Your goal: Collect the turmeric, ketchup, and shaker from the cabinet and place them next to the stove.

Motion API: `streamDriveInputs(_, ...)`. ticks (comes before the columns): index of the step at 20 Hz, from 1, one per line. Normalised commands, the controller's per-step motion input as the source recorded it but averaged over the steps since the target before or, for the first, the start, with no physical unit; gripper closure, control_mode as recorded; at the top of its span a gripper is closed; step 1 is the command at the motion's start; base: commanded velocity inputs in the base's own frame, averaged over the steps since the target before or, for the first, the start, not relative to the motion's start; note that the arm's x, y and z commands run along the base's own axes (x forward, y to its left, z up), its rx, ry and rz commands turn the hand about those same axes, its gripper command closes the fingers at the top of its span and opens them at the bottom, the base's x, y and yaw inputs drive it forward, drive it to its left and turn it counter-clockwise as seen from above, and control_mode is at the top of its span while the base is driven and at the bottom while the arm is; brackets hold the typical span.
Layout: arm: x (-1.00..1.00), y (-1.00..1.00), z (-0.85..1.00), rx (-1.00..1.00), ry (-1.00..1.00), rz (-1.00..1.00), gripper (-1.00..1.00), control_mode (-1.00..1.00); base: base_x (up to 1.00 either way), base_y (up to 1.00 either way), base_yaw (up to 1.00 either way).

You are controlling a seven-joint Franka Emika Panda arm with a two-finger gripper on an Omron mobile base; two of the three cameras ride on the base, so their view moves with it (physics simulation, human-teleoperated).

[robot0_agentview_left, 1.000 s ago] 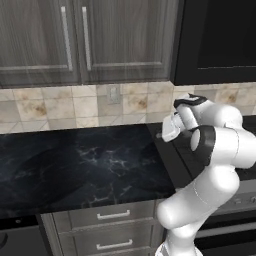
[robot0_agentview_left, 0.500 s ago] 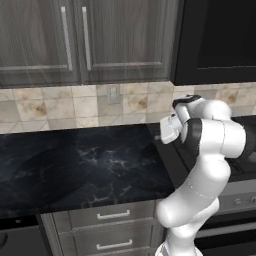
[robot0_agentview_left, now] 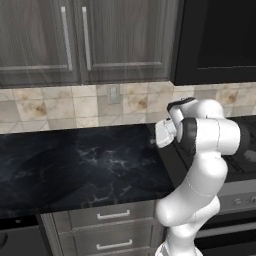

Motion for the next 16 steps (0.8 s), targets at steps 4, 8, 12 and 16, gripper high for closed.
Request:
streamDriveInputs(4, 0.02, 0.09, -0.14, 0.00, 0.06, 0.00, 1.00, -1.00, 0.00, 0.00, 0.00)
streamDriveInputs(8, 0.00, 0.00, -0.18, 0.00, 0.02, 0.00, 1.00, -1.00, 0.00, 0.00, 0.00)
streamDriveInputs(12, 0.01, 0.00, -0.16, 0.01, 0.00, 0.00, 1.00, -1.00, 0.00, 0.00, 0.00)
streamDriveInputs(16, 0.11, 0.00, -0.15, 0.01, 0.00, 0.00, 1.00, -1.00, 0.00, 0.00, 0.00)
